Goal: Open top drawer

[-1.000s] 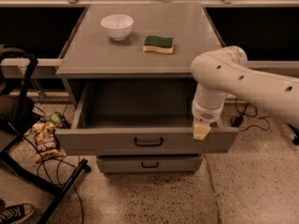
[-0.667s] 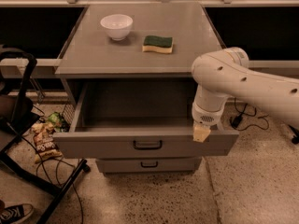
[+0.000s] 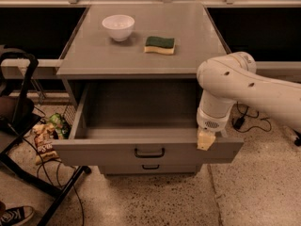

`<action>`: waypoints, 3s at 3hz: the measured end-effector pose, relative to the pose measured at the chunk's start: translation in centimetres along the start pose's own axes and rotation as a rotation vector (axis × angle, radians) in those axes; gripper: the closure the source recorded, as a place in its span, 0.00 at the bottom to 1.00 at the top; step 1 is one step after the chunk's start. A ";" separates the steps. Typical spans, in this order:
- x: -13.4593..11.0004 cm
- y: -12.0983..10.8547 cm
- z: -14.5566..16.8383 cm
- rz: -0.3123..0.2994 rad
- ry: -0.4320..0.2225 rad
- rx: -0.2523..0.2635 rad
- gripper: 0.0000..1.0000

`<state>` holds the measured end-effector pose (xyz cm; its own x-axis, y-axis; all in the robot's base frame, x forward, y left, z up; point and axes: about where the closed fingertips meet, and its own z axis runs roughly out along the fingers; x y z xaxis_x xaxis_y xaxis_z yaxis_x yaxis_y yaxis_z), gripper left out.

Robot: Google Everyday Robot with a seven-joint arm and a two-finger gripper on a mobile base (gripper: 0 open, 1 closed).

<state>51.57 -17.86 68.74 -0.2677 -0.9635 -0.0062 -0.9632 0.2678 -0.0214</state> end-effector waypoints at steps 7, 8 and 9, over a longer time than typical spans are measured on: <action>2.2 6.6 2.5 0.052 -0.041 -0.084 0.50; 2.7 8.8 2.7 0.057 -0.040 -0.108 0.73; 2.9 8.8 2.7 0.057 -0.039 -0.108 0.96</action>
Offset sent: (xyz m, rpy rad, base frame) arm 0.0000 0.0000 0.0000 0.0000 0.0000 0.0000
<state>42.35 -18.29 65.80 -0.3234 -0.9452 -0.0436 -0.9437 0.3188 0.0879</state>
